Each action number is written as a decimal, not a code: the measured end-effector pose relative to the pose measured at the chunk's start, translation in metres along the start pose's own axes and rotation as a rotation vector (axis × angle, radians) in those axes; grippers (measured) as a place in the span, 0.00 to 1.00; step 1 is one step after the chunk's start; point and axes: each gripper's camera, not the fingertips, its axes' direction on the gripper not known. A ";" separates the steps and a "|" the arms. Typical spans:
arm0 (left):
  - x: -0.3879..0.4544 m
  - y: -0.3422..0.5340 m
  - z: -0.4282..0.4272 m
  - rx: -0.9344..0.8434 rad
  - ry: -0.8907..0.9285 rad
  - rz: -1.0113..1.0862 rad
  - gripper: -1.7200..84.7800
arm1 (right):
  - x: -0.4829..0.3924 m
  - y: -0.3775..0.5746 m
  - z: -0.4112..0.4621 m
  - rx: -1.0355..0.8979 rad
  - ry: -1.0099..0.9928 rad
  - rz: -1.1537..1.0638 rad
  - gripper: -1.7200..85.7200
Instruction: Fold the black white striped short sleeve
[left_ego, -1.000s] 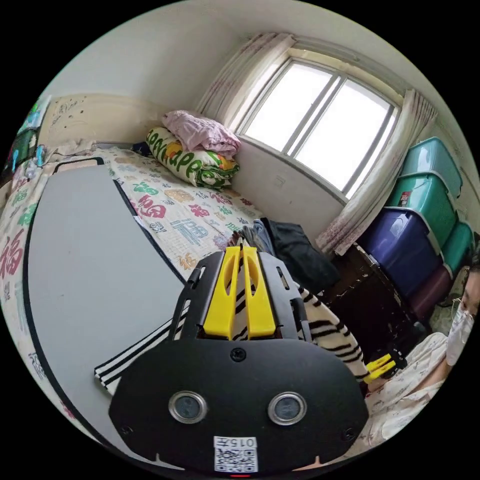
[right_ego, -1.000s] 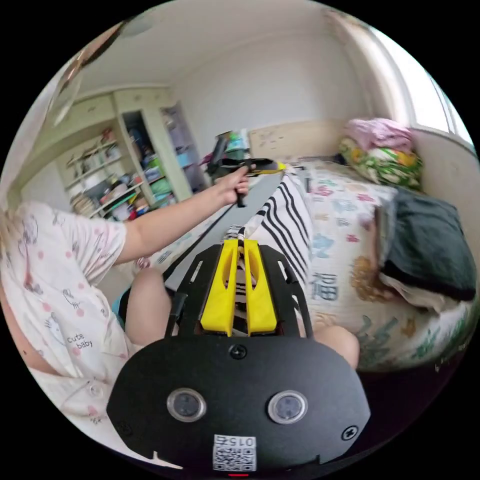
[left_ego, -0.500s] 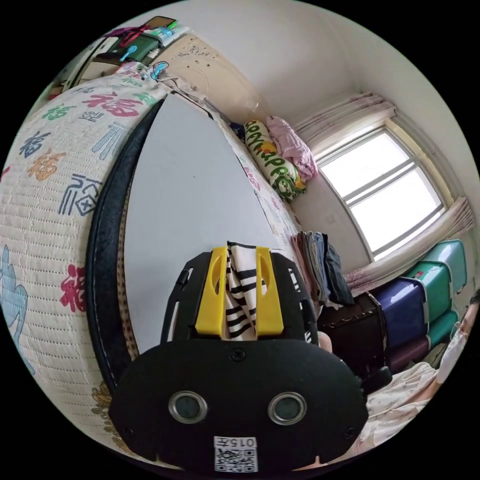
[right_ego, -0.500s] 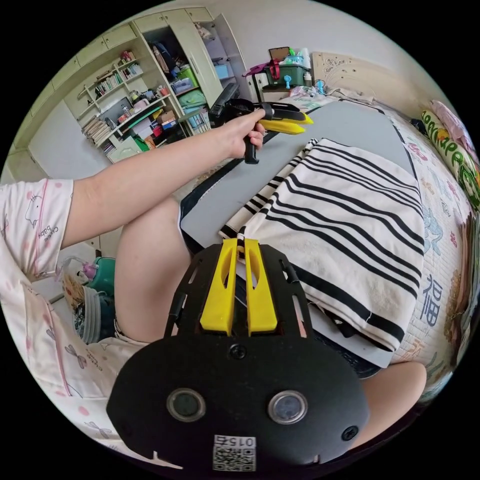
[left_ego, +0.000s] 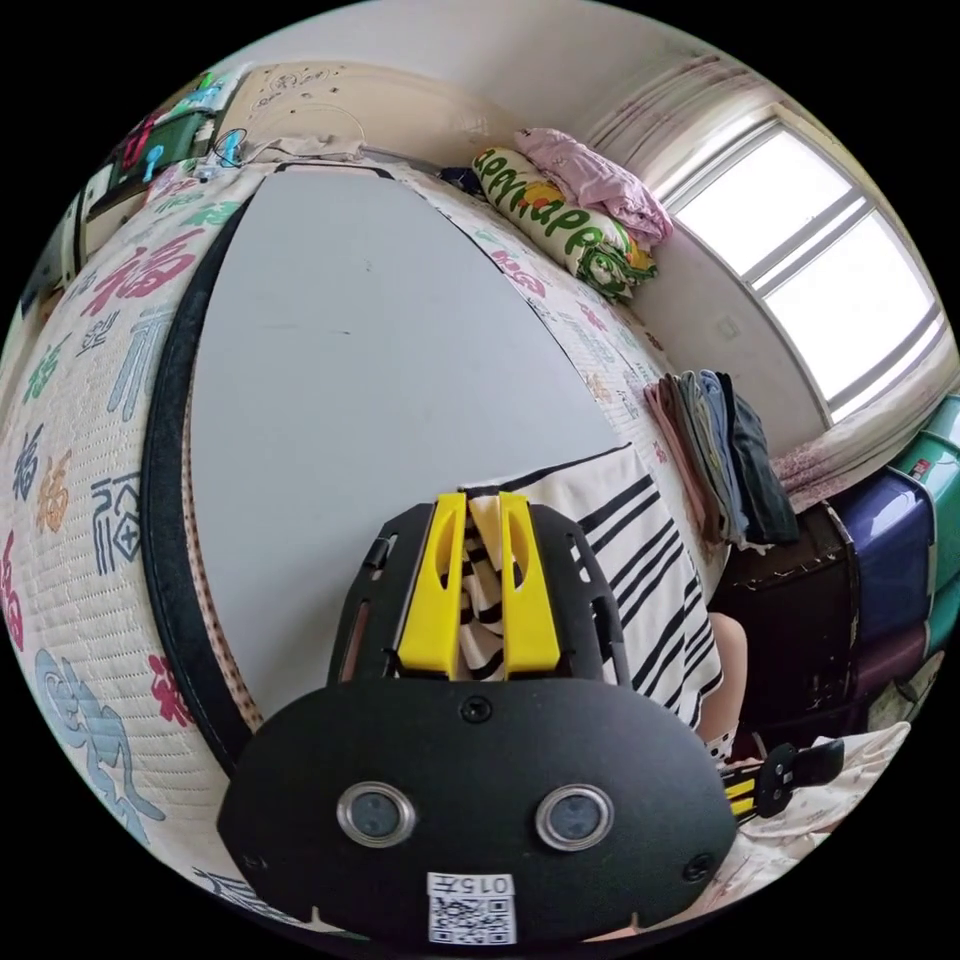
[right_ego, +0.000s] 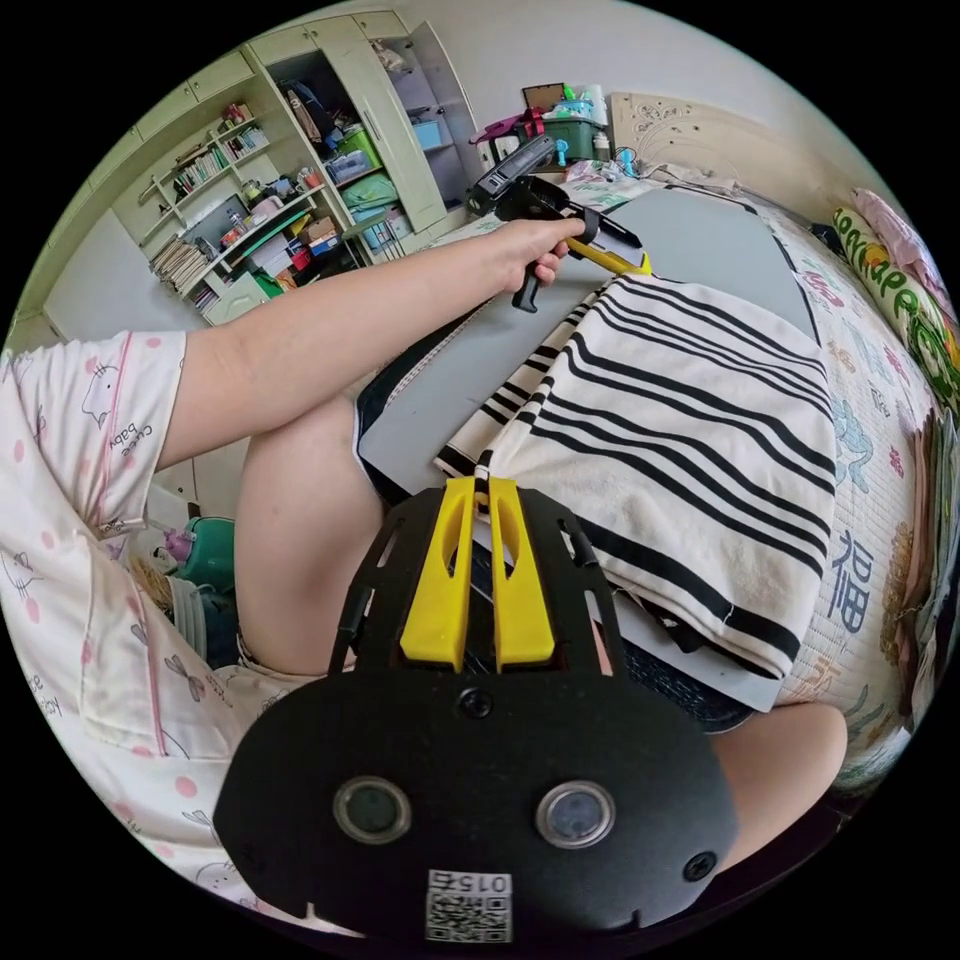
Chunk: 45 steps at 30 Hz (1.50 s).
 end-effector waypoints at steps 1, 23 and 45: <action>-0.005 0.003 -0.003 0.014 0.028 -0.019 0.10 | 0.002 0.002 0.001 0.000 -0.002 -0.001 0.04; 0.048 -0.017 -0.027 0.147 0.002 0.054 0.01 | -0.005 0.013 -0.043 0.081 -0.050 -0.098 0.03; 0.125 0.010 -0.058 0.082 -0.076 0.168 0.03 | 0.115 0.019 -0.184 0.150 0.096 0.059 0.07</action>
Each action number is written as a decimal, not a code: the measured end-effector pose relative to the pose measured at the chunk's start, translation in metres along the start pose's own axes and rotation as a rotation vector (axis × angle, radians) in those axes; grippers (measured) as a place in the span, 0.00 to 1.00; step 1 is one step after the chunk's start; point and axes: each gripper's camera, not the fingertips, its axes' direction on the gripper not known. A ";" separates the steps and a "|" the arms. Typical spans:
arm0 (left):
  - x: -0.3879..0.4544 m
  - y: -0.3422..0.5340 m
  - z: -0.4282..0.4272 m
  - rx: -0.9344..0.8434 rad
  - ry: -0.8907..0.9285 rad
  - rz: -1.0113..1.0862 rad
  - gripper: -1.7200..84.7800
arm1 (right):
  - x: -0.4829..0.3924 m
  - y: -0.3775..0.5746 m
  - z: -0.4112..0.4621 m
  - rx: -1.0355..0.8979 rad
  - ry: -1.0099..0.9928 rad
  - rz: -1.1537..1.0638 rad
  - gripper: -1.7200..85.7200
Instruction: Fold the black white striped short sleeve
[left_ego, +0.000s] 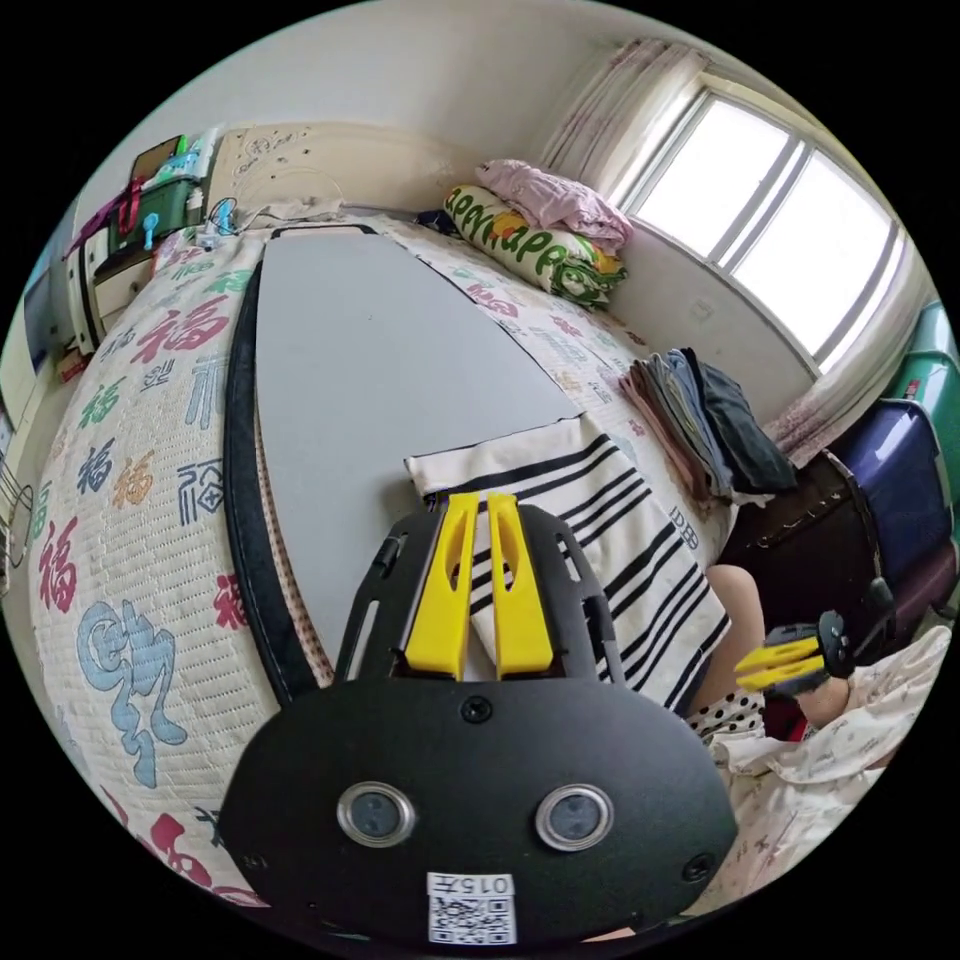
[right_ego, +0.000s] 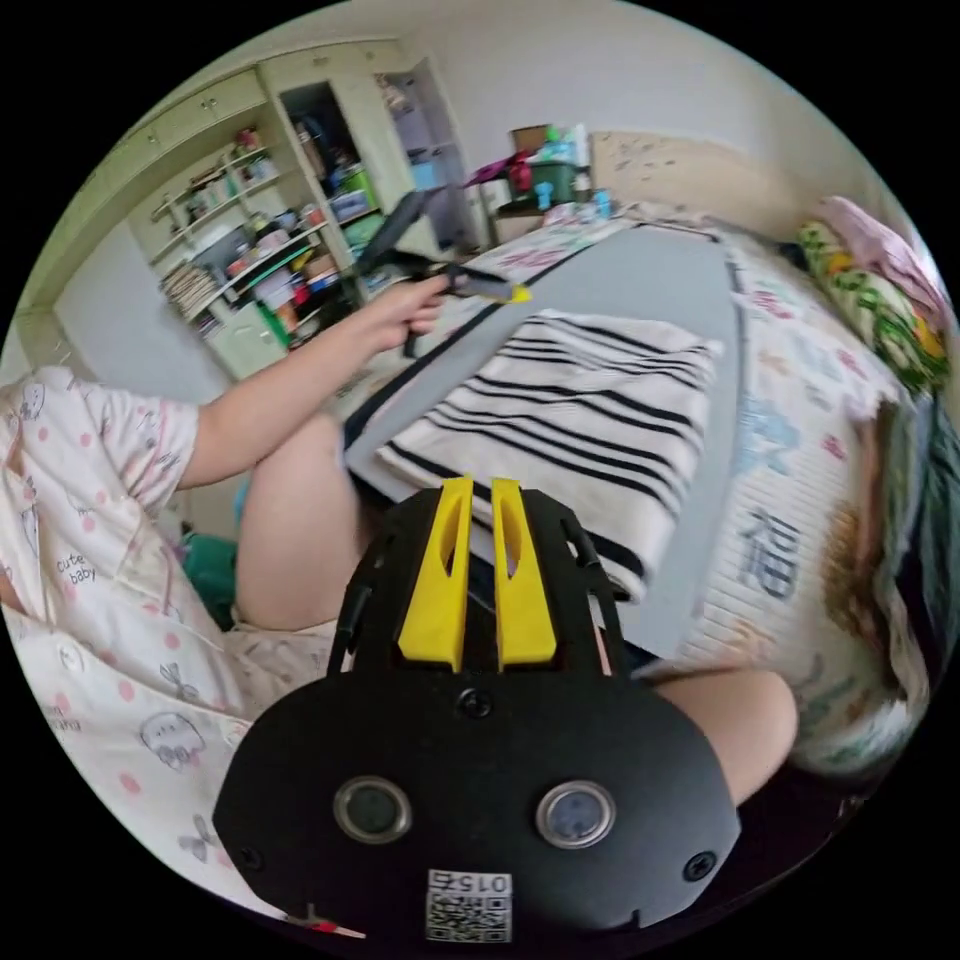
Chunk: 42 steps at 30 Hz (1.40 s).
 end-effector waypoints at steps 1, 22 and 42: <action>0.013 -0.011 0.004 -0.011 0.013 0.029 0.04 | 0.021 0.002 -0.013 0.011 0.042 0.051 0.08; 0.113 -0.240 0.264 -0.333 0.139 -0.002 0.08 | 0.129 -0.026 -0.065 0.026 -0.169 0.417 0.06; 0.072 -0.016 0.078 -0.021 0.176 -0.064 0.11 | 0.119 -0.024 -0.147 0.068 -0.123 0.370 0.10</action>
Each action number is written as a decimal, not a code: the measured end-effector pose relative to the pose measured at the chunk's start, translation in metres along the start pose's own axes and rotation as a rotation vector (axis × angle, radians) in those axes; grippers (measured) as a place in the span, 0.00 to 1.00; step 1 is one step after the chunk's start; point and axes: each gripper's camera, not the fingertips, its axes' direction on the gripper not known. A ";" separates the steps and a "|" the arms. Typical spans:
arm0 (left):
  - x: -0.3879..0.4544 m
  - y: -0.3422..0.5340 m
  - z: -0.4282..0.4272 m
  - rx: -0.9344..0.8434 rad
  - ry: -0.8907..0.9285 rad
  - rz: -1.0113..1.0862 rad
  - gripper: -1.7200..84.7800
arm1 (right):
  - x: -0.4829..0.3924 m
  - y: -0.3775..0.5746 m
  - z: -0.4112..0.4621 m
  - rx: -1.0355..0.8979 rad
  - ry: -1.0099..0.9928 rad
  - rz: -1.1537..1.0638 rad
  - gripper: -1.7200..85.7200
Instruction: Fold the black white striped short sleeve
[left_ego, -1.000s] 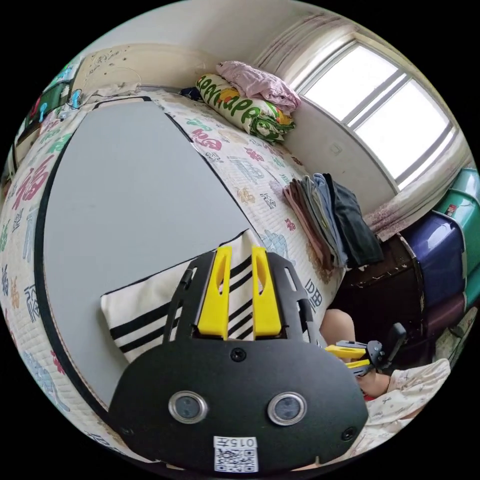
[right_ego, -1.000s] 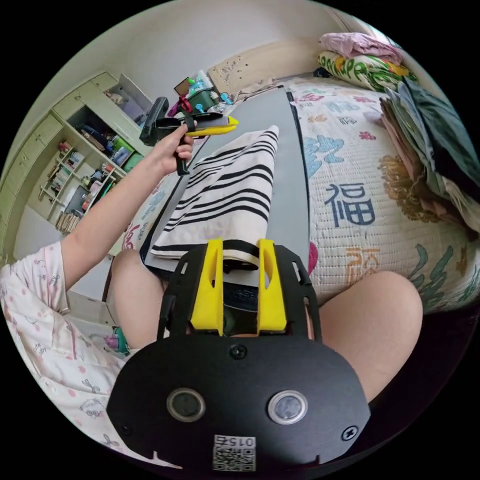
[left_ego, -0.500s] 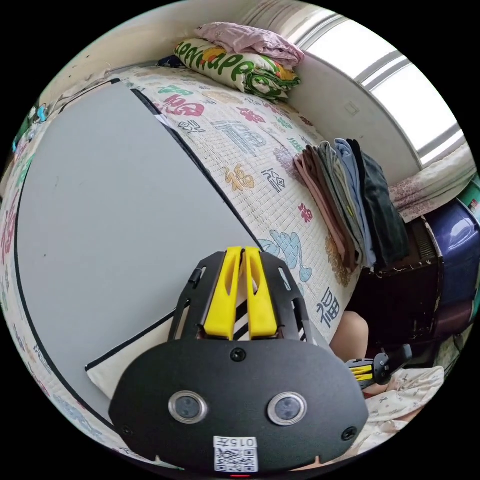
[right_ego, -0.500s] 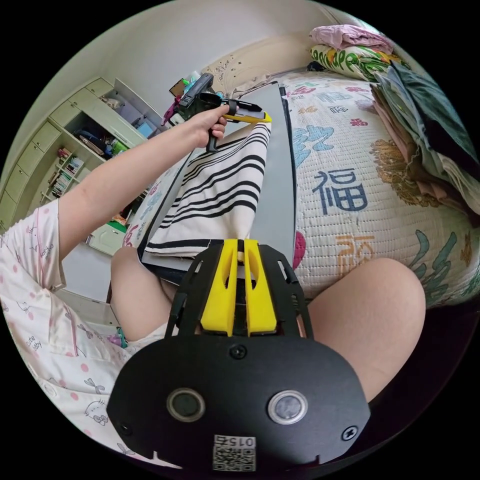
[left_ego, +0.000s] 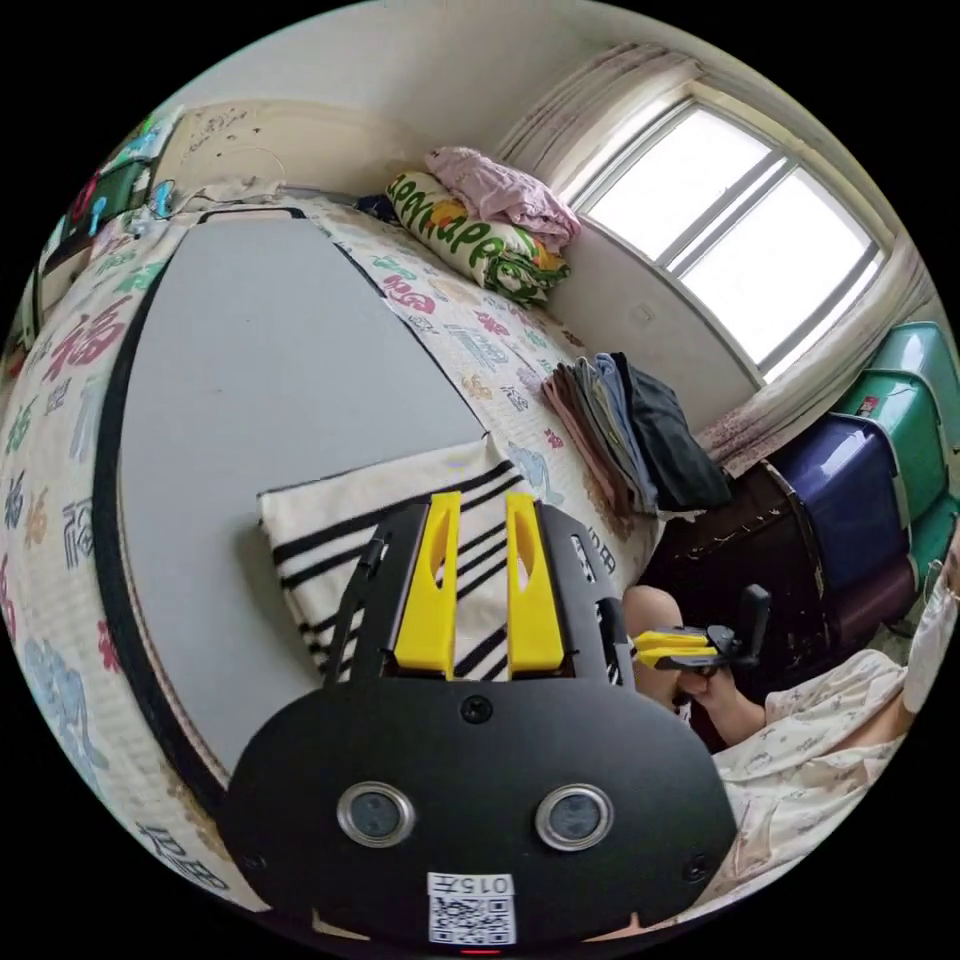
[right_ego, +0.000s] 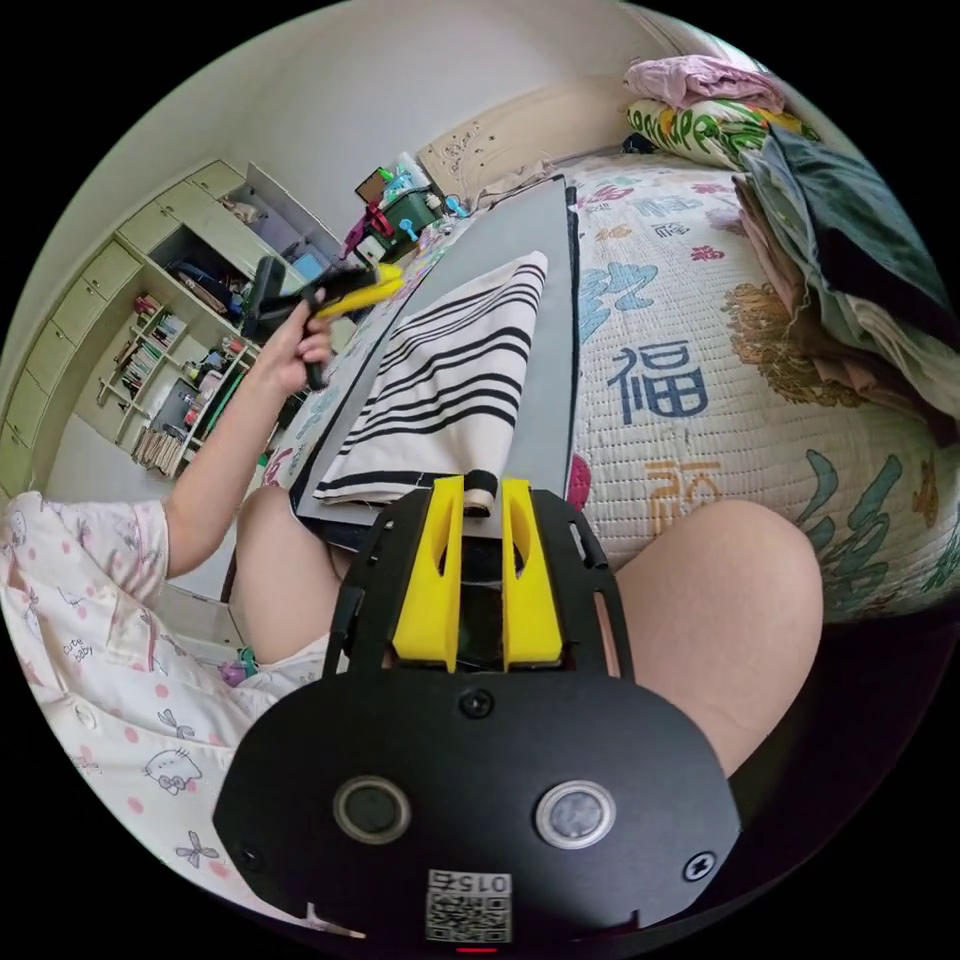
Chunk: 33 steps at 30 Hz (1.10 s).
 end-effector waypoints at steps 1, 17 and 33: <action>-0.004 0.045 -0.018 0.000 -0.021 -0.052 0.11 | -0.007 -0.003 -0.006 0.013 0.012 -0.023 0.10; 0.024 0.324 -0.001 0.037 -0.049 -0.238 0.12 | -0.028 -0.036 0.020 -0.052 0.143 -0.011 0.15; 0.050 0.390 0.030 0.118 -0.139 -0.276 0.03 | -0.035 -0.060 0.048 -0.128 0.080 0.018 0.09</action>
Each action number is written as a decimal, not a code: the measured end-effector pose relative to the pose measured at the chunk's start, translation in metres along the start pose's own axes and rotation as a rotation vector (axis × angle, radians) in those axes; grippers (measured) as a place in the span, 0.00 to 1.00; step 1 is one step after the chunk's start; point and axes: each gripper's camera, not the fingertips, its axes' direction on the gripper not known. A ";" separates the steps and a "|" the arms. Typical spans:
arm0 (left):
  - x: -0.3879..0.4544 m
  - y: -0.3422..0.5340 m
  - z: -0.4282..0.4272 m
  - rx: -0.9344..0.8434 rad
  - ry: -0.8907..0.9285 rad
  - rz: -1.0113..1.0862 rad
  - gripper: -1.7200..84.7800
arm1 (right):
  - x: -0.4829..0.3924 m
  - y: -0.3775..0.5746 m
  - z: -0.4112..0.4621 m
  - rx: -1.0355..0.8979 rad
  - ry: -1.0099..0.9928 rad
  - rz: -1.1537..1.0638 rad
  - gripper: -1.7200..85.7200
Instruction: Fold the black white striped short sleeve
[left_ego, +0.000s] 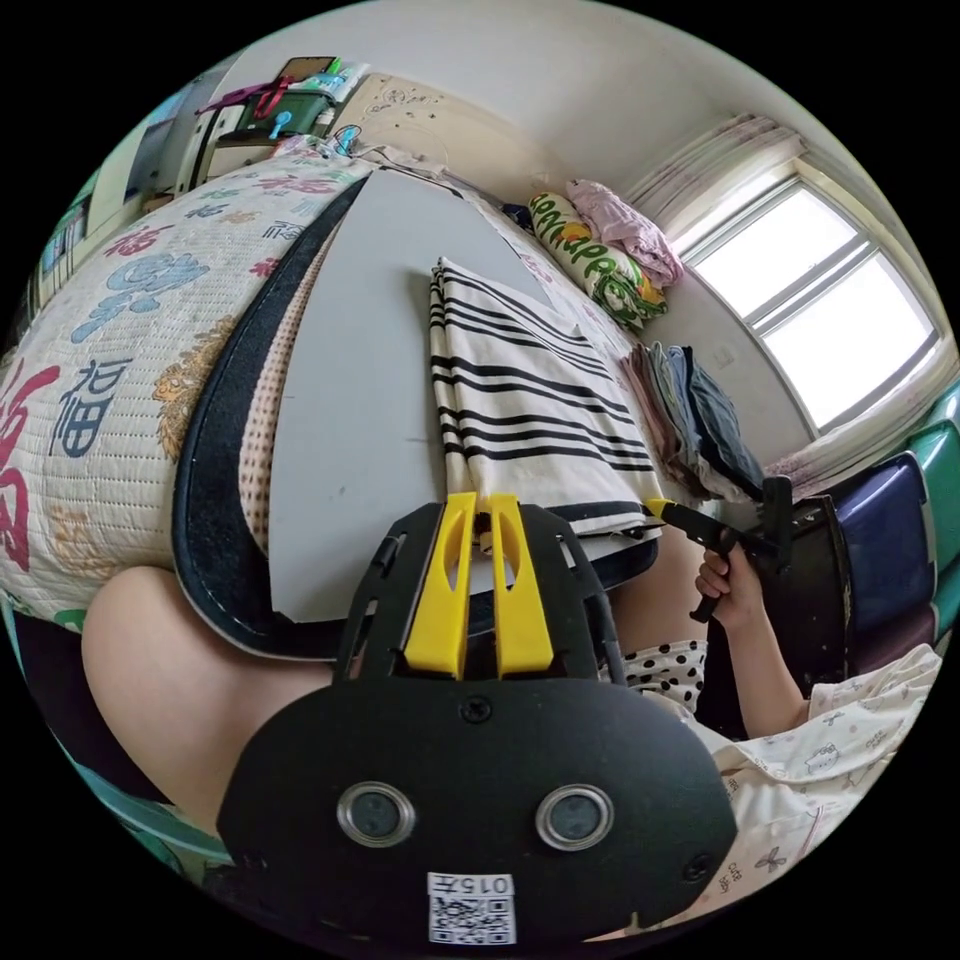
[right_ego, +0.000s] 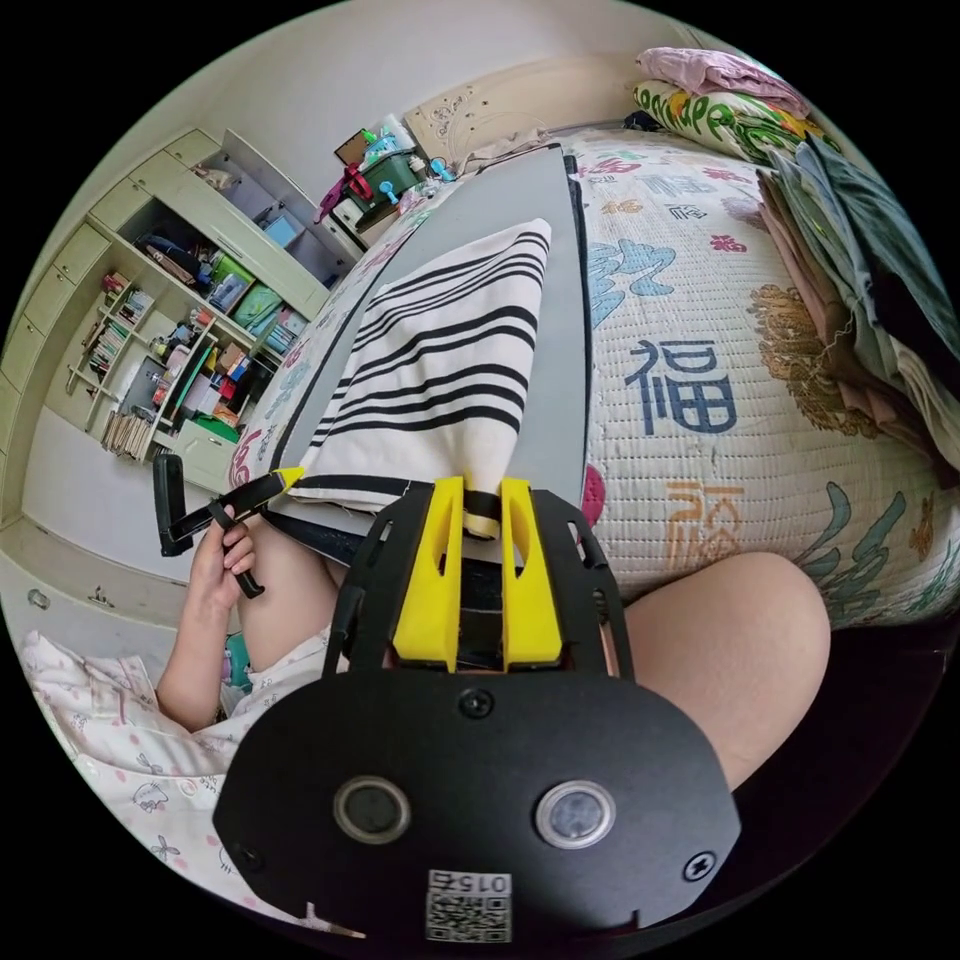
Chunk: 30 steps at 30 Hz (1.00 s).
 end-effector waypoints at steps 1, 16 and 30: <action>0.000 0.004 -0.002 0.013 0.011 0.005 0.02 | -0.002 -0.001 0.000 -0.002 0.002 -0.001 0.09; 0.008 0.033 0.009 0.036 -0.093 0.041 0.01 | -0.031 -0.018 0.026 -0.033 0.068 -0.063 0.04; 0.009 0.027 0.019 -0.012 -0.243 0.109 0.04 | -0.033 -0.043 0.027 -0.002 0.036 -0.118 0.10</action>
